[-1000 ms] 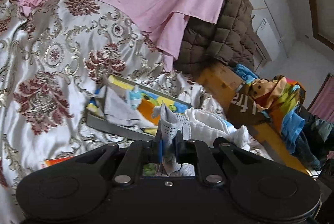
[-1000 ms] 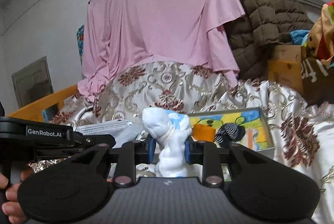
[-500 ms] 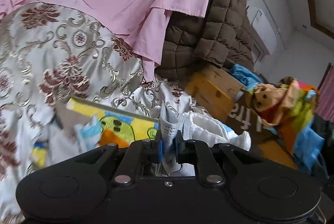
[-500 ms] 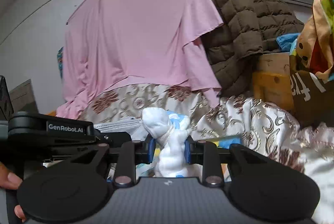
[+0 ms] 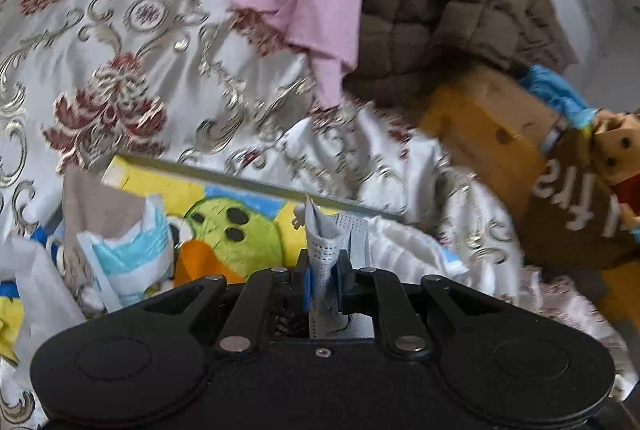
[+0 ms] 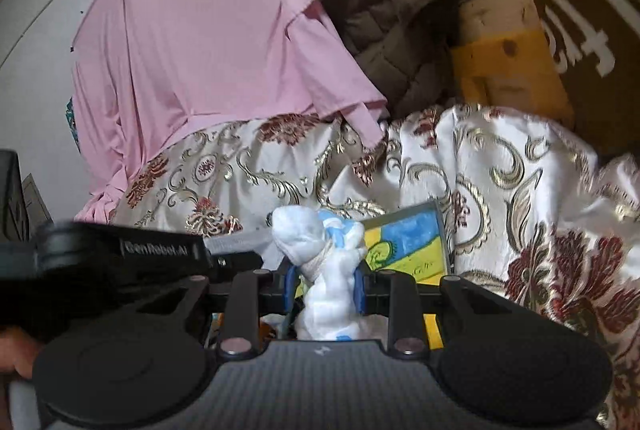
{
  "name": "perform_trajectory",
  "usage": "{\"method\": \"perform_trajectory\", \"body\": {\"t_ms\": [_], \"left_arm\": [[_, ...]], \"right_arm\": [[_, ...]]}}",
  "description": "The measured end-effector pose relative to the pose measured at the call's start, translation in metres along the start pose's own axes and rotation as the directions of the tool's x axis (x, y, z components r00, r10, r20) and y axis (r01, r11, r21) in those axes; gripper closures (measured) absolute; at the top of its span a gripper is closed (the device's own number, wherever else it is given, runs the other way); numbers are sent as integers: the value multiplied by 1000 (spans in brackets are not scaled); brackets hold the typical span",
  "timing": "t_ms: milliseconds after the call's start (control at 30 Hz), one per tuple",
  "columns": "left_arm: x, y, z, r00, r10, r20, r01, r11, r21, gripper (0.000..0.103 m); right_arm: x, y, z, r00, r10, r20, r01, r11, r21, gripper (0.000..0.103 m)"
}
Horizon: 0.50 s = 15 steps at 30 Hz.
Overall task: Organize soft objects
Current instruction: 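Carry white cloth in left tool while right tool carries baby cloth over tray, then open left tool to drop white cloth in tray while right tool releases baby cloth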
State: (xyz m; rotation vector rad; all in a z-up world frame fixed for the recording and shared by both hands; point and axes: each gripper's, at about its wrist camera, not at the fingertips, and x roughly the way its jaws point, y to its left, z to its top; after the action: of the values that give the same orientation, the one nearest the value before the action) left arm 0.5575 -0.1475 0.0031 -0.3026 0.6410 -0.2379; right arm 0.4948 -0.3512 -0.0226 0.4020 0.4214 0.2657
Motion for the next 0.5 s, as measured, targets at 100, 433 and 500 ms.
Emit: {"method": "perform_trajectory", "body": {"t_ms": [100, 433, 500], "left_arm": [[7, 1, -5, 999, 38, -22, -38, 999, 18, 90], [10, -1, -20, 992, 115, -60, -113, 993, 31, 82], [7, -1, -22, 990, 126, -59, -125, 992, 28, 74]], "right_arm": [[7, -4, -3, 999, -8, -31, 8, 1000, 12, 72], [15, -6, -10, 996, -30, -84, 30, 1000, 7, 65], [15, -6, -11, 996, -36, -84, 36, 999, -4, 61]]}}
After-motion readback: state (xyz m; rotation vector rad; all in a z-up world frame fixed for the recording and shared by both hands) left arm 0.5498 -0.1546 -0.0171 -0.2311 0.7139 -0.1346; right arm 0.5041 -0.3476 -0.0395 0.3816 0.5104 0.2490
